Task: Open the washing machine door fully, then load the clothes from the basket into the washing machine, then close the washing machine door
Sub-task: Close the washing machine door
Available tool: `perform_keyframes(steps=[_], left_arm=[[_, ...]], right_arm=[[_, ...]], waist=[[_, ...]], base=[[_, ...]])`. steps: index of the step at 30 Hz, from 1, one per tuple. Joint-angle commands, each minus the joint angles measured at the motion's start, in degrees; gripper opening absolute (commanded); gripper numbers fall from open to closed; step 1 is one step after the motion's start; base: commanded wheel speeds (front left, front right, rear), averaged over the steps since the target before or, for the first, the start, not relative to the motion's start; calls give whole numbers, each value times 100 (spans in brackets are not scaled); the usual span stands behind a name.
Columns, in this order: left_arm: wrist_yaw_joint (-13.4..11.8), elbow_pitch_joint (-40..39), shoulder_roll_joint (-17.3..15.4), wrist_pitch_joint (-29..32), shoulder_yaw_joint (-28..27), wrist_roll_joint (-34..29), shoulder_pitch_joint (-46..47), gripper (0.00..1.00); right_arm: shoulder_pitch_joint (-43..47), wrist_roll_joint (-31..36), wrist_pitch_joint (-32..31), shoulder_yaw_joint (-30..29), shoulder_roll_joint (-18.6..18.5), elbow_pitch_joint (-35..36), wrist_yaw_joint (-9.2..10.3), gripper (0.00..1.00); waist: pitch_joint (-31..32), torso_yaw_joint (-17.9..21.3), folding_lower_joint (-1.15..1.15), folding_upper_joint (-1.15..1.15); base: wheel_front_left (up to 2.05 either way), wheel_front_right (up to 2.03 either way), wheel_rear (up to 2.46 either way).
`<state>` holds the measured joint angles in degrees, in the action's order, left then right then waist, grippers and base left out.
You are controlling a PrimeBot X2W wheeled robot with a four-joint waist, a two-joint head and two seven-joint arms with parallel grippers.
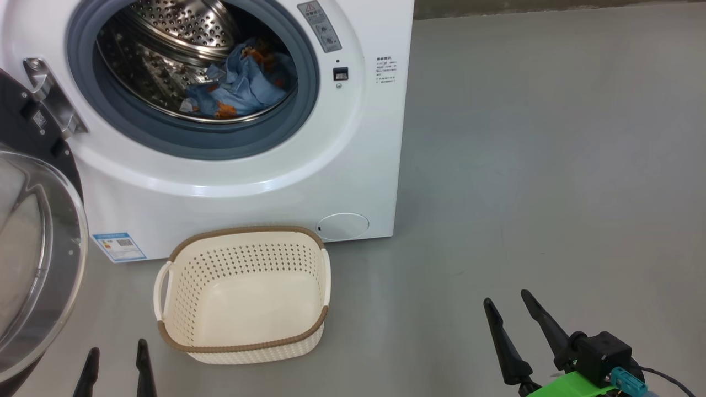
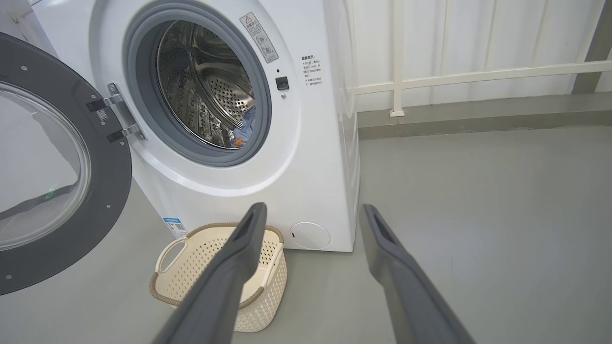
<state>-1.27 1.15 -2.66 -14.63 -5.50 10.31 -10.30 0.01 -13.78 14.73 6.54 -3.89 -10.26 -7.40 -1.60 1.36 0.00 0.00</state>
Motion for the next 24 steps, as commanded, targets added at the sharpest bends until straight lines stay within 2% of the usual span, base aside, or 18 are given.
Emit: perform_keyframes(steps=[1, 16, 24], left_arm=[[-41, -169, -22, -37, -172, -59, 184, 100], [-32, -155, -22, -37, -151, -20, 172, 100], [-111, -136, -21, -37, -123, 2, 186, 100]], right_arm=[[-117, 24, 27, 150, -33, 133, -9, 100], [-109, 34, 27, 167, -40, 143, -9, 100], [-114, 36, 27, 159, -44, 111, -9, 100]], waist=[[2, 1, 0, 0], [-13, -42, 0, 0], [1, -249, 0, 0]], base=[[0, 0, 0], [0, 0, 0], [0, 0, 0]])
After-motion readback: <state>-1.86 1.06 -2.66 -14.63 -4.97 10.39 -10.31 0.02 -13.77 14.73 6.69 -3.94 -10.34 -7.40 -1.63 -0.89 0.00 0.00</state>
